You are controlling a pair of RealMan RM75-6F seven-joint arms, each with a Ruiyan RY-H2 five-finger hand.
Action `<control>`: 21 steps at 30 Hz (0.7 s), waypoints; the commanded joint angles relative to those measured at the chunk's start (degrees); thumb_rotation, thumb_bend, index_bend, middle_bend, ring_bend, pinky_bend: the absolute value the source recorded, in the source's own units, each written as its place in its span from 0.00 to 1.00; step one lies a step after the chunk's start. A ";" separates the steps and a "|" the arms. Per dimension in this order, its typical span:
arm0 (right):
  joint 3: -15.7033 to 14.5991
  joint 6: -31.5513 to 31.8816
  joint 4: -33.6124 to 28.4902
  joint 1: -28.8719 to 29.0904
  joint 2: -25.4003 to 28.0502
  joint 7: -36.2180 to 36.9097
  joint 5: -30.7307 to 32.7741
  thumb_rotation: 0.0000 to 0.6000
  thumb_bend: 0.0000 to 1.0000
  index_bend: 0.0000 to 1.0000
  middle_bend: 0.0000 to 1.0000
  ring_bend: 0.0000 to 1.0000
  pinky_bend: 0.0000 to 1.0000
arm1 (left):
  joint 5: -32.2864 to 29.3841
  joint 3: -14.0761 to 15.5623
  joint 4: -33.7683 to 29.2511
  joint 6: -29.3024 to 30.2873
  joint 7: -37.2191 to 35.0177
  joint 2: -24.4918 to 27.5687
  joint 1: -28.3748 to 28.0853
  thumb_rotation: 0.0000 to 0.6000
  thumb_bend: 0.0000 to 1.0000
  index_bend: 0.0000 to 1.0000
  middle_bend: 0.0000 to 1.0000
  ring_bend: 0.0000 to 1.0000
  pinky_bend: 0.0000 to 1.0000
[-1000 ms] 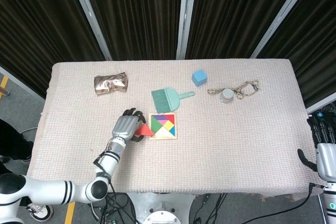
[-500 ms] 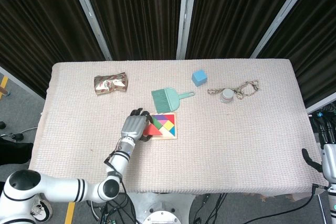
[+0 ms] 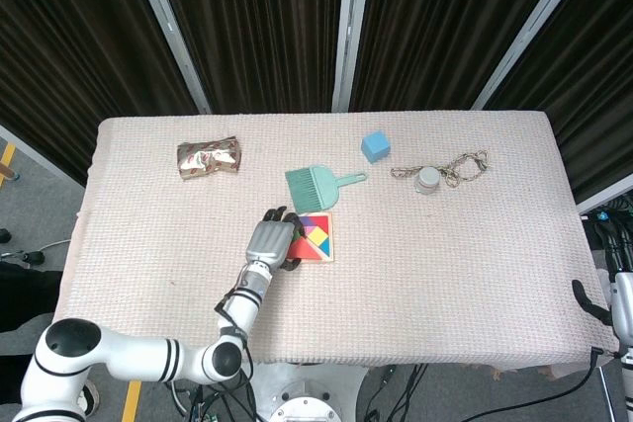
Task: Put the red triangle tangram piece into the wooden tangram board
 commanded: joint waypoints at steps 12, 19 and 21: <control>0.07 -0.23 0.12 -0.01 -0.07 0.00 0.16 1.00 0.23 0.00 0.00 0.00 0.00 | 1.16 0.27 2.26 -0.10 0.32 -1.62 -0.29 1.00 0.35 0.46 0.18 0.02 0.08; -0.05 -0.54 0.23 0.03 -0.18 -0.05 0.14 1.00 0.23 0.00 0.00 0.00 0.00 | -0.27 -0.97 2.63 -0.09 0.47 -1.93 -0.35 1.00 0.35 0.46 0.18 0.02 0.08; -0.04 -0.55 0.26 0.01 -0.19 -0.03 0.17 1.00 0.23 0.00 0.00 0.00 0.00 | -0.68 -1.27 2.86 -0.15 0.55 -2.08 -0.43 1.00 0.35 0.46 0.18 0.02 0.08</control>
